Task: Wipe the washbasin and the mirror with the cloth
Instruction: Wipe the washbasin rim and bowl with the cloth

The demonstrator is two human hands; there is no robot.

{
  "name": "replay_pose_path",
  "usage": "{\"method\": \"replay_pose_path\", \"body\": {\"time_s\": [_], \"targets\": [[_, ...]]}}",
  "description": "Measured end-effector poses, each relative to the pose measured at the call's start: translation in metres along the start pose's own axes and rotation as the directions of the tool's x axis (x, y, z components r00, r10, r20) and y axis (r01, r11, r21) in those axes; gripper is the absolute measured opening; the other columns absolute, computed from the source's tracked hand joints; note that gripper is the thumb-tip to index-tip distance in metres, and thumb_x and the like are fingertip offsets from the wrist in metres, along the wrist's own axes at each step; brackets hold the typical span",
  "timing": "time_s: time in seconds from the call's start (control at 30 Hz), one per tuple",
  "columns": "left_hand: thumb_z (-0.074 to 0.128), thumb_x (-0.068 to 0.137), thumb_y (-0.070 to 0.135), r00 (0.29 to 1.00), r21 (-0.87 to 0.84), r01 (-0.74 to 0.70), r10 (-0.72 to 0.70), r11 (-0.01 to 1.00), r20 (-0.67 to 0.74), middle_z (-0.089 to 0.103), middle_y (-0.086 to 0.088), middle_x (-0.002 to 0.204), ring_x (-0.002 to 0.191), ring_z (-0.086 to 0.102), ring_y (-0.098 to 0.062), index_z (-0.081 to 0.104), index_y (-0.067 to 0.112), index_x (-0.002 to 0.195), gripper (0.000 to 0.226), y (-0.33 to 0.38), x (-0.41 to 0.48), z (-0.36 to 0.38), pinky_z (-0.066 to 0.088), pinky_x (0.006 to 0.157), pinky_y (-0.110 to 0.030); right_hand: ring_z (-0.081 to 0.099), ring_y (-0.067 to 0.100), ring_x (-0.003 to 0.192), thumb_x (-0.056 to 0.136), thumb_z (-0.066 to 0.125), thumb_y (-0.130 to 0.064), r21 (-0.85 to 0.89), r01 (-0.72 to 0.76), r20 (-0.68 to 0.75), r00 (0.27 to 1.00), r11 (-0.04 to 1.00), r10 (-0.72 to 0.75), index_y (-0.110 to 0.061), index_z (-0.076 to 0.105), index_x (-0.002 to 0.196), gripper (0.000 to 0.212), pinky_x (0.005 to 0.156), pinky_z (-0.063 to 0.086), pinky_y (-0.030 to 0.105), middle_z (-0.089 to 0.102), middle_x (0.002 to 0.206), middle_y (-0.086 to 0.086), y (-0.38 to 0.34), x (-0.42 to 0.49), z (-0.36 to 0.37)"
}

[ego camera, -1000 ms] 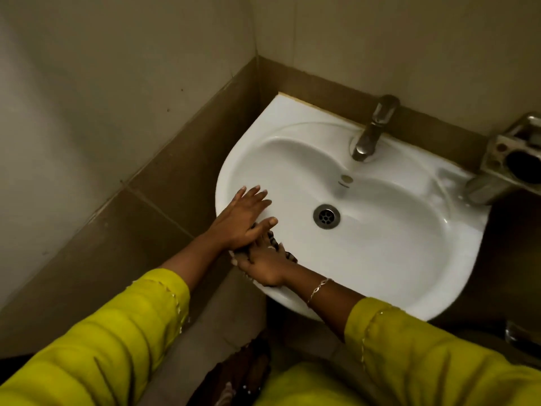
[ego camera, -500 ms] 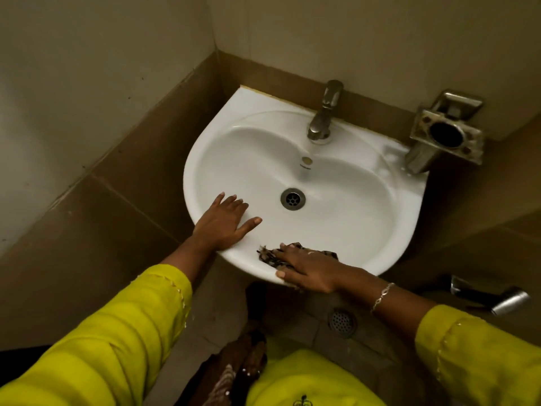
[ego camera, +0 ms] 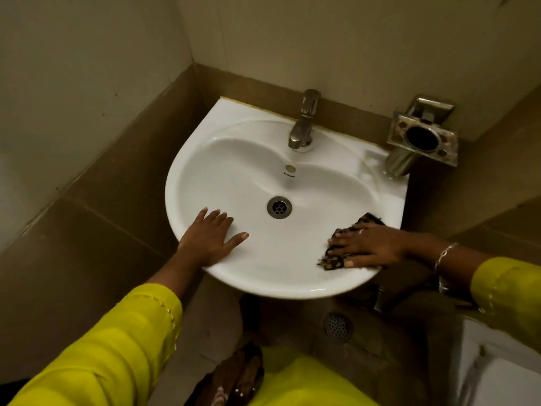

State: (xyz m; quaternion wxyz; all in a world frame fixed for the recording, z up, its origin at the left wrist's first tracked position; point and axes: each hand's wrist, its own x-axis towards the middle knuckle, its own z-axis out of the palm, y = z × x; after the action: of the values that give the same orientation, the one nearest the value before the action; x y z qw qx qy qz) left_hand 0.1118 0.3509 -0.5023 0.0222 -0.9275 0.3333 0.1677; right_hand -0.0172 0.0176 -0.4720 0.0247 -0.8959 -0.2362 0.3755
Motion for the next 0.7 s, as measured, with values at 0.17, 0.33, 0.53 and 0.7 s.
{"method": "replay_pose_path", "body": {"time_s": [0.17,0.33,0.53,0.7], "targets": [[-0.033,0.049,0.08,1.0,-0.005,0.0,0.0,1.0,-0.022,0.031,-0.006,0.15,0.141,0.018,-0.018,0.027,0.012,0.142,0.13,0.0,-0.001,0.0,-0.002,0.115,-0.036,0.028,0.016,0.139,0.074,-0.021,-0.07,-0.361,0.007,0.011,1.0,0.933,-0.004,-0.028,0.038,0.139,0.098,0.114,-0.005,0.035,0.033,0.149,-0.002,0.053,0.016,-0.021],[-0.028,0.058,0.078,0.998,-0.001,0.0,0.0,1.0,-0.06,0.033,-0.005,0.149,0.14,0.02,-0.017,0.028,0.012,0.142,0.12,-0.001,-0.001,0.002,-0.005,0.115,-0.037,0.059,0.021,0.114,0.087,0.047,-0.038,-0.701,-0.037,-0.166,0.98,0.712,-0.112,-0.015,0.071,0.106,0.038,0.112,0.008,0.038,0.066,0.118,0.004,0.085,0.043,-0.041],[-0.026,0.06,0.078,0.998,-0.029,0.006,-0.008,1.0,-0.069,0.032,-0.006,0.149,0.141,0.019,-0.017,0.027,0.013,0.142,0.118,-0.002,0.0,0.004,-0.005,0.115,-0.037,0.051,0.019,0.123,0.053,0.077,0.0,-0.809,0.016,-0.187,0.941,0.588,-0.283,-0.017,0.068,0.111,0.061,0.113,0.003,0.039,0.058,0.13,0.003,0.079,0.094,-0.092],[-0.027,0.06,0.077,0.998,-0.024,0.011,-0.012,1.0,-0.066,0.031,-0.005,0.15,0.141,0.018,-0.017,0.025,0.013,0.143,0.117,-0.003,-0.001,0.004,-0.004,0.115,-0.037,0.042,0.023,0.13,0.066,0.054,0.009,-0.805,-0.041,-0.279,0.907,0.592,-0.316,-0.013,0.059,0.123,0.062,0.115,0.021,0.046,0.047,0.139,0.004,0.081,0.104,-0.088]]}}
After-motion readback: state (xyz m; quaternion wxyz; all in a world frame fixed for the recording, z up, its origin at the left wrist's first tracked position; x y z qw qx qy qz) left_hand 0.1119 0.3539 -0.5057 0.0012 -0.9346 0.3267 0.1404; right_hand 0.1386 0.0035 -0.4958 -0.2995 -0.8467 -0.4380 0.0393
